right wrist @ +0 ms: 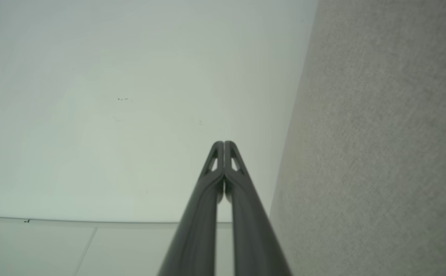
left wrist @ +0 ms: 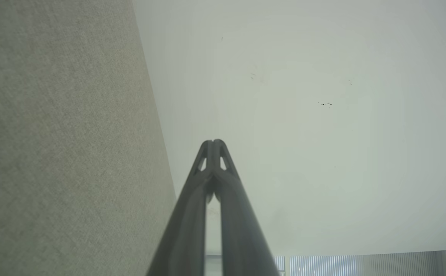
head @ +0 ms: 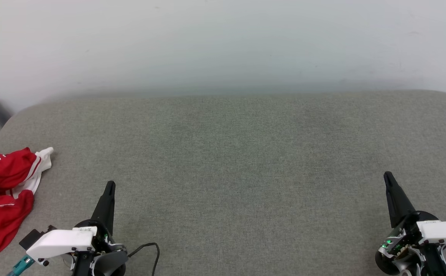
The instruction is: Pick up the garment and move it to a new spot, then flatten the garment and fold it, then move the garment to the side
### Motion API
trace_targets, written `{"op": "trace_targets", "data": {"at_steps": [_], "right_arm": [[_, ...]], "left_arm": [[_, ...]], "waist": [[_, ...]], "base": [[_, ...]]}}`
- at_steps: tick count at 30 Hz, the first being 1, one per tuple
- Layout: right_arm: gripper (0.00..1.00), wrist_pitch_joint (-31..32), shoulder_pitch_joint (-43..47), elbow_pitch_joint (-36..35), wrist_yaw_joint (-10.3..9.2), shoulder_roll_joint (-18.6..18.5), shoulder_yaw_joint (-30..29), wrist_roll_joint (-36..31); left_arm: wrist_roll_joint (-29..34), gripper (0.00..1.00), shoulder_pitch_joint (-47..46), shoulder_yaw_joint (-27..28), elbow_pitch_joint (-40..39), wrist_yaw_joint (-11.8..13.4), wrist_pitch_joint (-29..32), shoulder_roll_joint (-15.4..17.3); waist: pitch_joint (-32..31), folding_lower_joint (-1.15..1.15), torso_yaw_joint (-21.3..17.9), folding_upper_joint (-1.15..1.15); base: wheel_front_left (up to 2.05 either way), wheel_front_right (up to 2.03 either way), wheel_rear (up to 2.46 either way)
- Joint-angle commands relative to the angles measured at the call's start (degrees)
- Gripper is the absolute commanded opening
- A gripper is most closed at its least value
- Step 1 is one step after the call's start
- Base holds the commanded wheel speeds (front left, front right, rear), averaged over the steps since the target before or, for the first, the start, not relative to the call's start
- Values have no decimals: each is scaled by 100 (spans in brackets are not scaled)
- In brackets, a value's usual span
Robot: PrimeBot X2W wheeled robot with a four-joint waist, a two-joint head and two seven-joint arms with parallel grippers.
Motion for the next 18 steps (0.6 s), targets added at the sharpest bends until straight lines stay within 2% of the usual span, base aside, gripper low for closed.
{"op": "trace_targets", "data": {"at_steps": [1, 18], "right_arm": [[0, -8, -67, 1, 0, 24, 5, -34], [0, -8, -67, 1, 0, 24, 5, -34]], "left_arm": [[13, 0, -35, 9, -5, -15, 5, -13], [12, 0, -35, 9, -5, -15, 5, -13]], "waist": [[0, 0, 0, 0], [0, 0, 0, 0]], "base": [[0, 0, 0], [0, 0, 0]]}}
